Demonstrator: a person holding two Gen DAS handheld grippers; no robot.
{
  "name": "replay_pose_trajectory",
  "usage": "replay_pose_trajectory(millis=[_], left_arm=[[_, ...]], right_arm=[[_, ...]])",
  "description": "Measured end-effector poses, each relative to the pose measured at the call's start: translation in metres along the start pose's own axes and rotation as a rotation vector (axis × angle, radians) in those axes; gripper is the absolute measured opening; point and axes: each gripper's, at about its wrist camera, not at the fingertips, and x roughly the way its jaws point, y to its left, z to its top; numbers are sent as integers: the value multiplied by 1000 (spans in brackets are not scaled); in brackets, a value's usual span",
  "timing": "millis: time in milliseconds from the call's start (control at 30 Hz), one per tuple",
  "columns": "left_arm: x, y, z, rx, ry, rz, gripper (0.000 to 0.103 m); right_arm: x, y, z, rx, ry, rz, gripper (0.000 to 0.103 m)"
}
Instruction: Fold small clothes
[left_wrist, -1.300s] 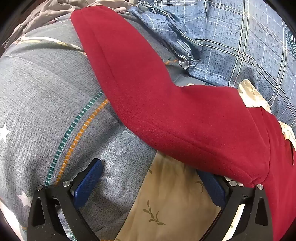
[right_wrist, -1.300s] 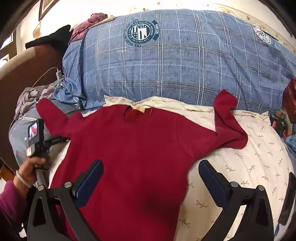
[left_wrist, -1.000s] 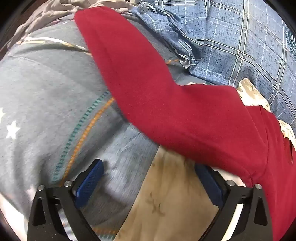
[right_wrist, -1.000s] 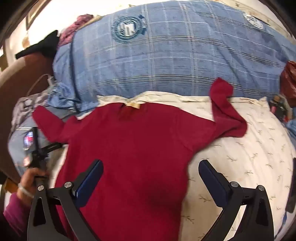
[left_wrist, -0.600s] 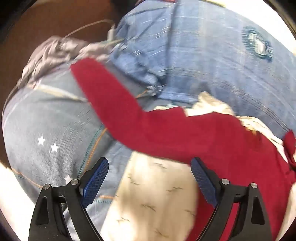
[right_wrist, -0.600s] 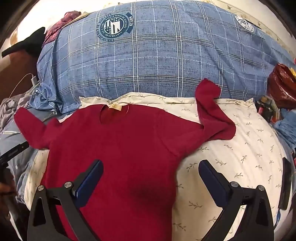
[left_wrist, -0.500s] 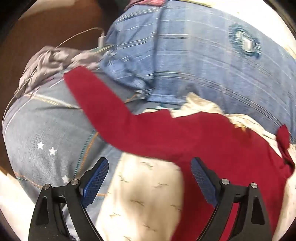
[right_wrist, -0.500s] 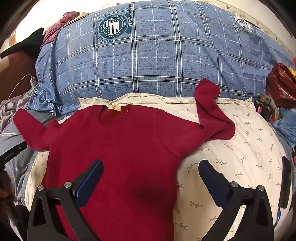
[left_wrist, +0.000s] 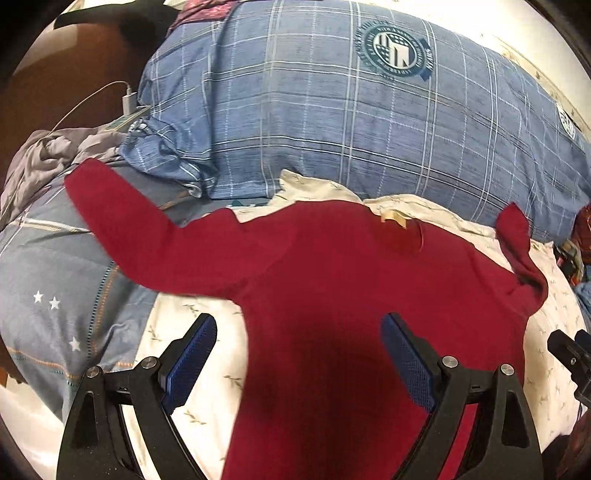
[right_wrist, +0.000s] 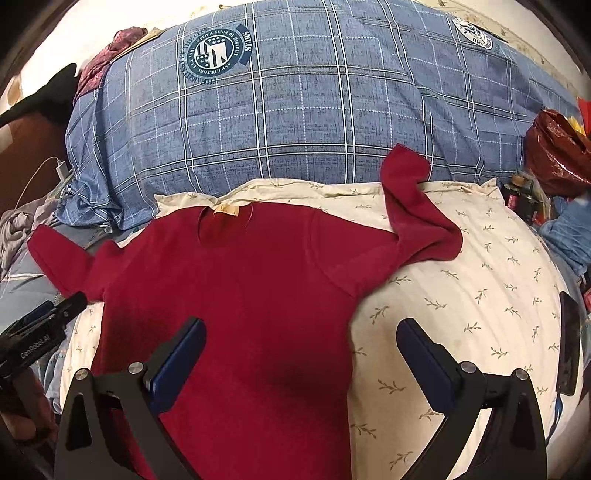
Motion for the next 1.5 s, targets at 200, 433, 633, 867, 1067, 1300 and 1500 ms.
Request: replay_pose_trajectory(millis=[200,433,633,867,1067,1300,1500], left_arm=[[12,-16,5,19,1,7,91],[30,-15,2,0,18,13,91],[47,-12,1,-15,30,34,91],[65,-8,-3,-17,40,34,91],[78,-10,-8,-8,45,31,91],[78,-6,-13,-4,41,37,91],[71,-4,-18,-13,36,44,91]], right_arm=[[10,5,6,16,27,42,103],[23,23,8,-1,0,54,103],[39,31,7,-29,-6,15,103],[56,22,3,26,12,29,103],[70,25,-2,18,56,67,103],[68,31,-3,-24,57,48,103],[62,28,-5,-10,62,54,103]])
